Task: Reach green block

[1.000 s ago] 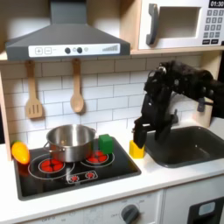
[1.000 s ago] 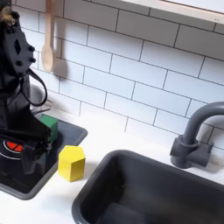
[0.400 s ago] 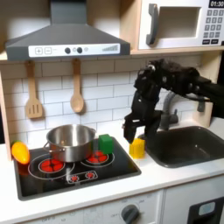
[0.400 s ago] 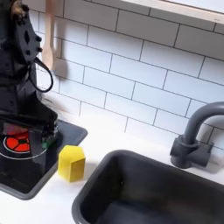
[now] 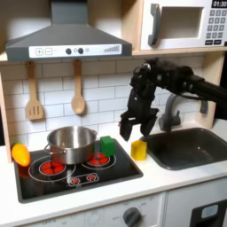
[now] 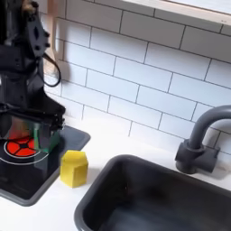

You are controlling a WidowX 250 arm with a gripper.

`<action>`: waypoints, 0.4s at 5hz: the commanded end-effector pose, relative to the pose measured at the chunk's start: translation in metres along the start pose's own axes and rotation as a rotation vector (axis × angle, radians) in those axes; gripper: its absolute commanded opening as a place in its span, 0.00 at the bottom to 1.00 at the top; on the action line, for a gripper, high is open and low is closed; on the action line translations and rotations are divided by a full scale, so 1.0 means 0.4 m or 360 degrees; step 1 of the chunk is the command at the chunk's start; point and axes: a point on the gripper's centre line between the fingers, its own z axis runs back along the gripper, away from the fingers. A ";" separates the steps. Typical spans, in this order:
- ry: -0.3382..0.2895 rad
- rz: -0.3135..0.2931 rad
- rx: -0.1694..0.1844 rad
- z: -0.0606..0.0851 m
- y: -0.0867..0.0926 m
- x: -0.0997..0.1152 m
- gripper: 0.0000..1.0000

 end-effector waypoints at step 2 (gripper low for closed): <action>-0.0001 0.0033 0.0013 -0.026 0.032 0.061 1.00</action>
